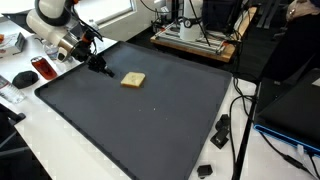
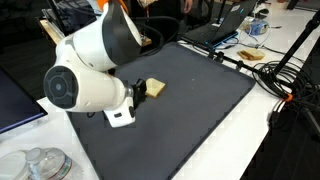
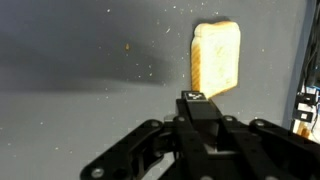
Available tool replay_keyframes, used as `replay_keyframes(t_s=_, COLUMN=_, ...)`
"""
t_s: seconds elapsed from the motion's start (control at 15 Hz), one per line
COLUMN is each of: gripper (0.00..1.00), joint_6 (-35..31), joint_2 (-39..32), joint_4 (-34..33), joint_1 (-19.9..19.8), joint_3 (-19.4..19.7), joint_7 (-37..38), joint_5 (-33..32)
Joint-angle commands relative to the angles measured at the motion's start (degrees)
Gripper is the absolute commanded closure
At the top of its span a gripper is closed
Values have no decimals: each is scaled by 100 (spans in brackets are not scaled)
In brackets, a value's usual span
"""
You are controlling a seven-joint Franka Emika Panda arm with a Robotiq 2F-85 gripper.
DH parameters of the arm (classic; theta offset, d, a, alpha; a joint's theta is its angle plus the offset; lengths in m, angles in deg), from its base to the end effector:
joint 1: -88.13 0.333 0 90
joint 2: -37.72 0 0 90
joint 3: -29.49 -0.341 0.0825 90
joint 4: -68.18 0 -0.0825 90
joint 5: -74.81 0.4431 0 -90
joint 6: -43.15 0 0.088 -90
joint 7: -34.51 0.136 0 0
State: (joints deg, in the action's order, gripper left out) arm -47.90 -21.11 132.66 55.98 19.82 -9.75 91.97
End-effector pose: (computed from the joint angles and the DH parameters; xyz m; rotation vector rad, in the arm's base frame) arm 0.7058 -0.2816 0.1203 -2.4339 -0.3038 0.2606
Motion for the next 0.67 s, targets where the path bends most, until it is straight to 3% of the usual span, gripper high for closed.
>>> replay_keyframes(t_s=0.0, gripper=95, joint_6=-695, joint_2=945, joint_4=1377, joint_1=-209, joint_3=-49, joint_7=-277, joint_5=228)
replay_keyframes(t_s=0.2, gripper=95, joint_6=-1123, joint_2=1462, joint_4=2121, joint_1=-247, joint_3=-51, joint_7=-413, joint_5=261)
replay_keyframes(t_s=0.27, gripper=95, joint_6=-1218, joint_2=1636, joint_4=2331, joint_1=-82, joint_3=193, joint_7=-512, joint_5=453)
replay_keyframes(t_s=0.6, gripper=95, joint_6=-2091, joint_2=2549, joint_4=3631, joint_1=57, joint_3=390, joint_7=-510, joint_5=1142)
